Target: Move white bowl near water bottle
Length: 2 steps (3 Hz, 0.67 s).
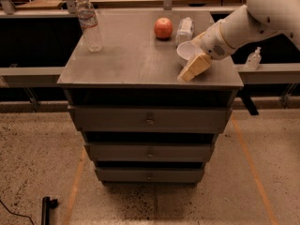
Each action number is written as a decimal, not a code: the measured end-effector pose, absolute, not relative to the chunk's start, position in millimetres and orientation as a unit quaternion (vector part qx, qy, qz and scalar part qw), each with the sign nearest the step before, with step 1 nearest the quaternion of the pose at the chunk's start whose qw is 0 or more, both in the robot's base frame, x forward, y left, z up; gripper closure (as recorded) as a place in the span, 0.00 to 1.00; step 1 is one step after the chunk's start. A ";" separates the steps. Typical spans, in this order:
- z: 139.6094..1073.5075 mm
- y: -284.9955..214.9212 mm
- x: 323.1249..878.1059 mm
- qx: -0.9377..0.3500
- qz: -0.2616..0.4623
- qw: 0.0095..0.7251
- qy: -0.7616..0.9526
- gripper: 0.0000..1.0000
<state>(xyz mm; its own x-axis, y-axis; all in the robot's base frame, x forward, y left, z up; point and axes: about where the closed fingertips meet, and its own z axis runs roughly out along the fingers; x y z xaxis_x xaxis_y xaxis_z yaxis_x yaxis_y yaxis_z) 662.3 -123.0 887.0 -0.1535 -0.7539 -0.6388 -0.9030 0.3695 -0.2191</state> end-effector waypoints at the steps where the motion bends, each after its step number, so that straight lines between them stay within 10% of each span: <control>1: 883.6 -122.0 670.9 -0.558 0.103 0.346 0.747 0.40; 2: 883.3 -119.8 678.7 -0.567 0.097 0.344 0.742 0.64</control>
Offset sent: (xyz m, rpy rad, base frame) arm 0.0258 0.0017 0.0005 -0.0502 -0.0361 0.0384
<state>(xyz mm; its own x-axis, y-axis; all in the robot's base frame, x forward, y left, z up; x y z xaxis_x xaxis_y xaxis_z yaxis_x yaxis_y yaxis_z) 678.7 -119.8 883.3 -0.1203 -0.7752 -0.6201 -0.9085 0.3378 -0.2460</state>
